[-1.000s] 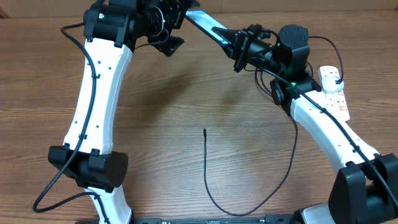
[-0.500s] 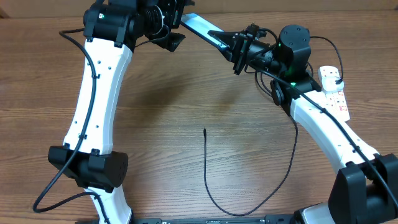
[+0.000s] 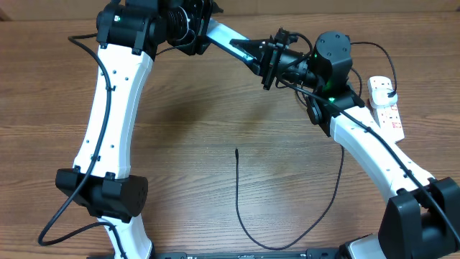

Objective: Plug charger to phone and switch on socket

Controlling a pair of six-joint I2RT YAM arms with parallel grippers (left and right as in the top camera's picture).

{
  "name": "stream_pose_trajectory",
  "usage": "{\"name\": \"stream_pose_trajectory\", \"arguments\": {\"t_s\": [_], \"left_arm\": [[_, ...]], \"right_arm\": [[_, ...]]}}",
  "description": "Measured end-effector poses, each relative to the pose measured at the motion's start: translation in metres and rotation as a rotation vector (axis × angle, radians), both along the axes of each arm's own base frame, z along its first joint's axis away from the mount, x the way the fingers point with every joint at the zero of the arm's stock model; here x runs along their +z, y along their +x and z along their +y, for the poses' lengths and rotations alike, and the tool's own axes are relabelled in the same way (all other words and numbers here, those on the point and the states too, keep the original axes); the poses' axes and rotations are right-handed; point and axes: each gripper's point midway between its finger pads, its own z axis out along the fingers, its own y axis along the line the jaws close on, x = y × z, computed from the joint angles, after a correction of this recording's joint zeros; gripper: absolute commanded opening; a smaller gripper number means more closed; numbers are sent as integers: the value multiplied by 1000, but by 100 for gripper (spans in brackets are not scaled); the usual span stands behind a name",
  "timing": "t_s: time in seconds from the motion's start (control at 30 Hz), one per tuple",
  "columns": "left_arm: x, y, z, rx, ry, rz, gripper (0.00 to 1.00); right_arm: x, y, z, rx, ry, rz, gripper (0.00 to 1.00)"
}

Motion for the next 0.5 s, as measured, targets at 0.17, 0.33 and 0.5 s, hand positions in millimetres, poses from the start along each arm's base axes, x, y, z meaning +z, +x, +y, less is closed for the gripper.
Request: {"name": "stream_pose_trajectory", "arguments": {"t_s": [0.17,0.33,0.5], "left_arm": [[0,0,0,-5,5,-5,40],[-1,0,0,-10,10,-7,26],[-1,0,0,-15,18,-13,20]], "right_arm": [[2,0,0,0,4,-12,4],[2,-1,0,3,4,-13,4],[3,1,-1,-8,6,-17,4]]}}
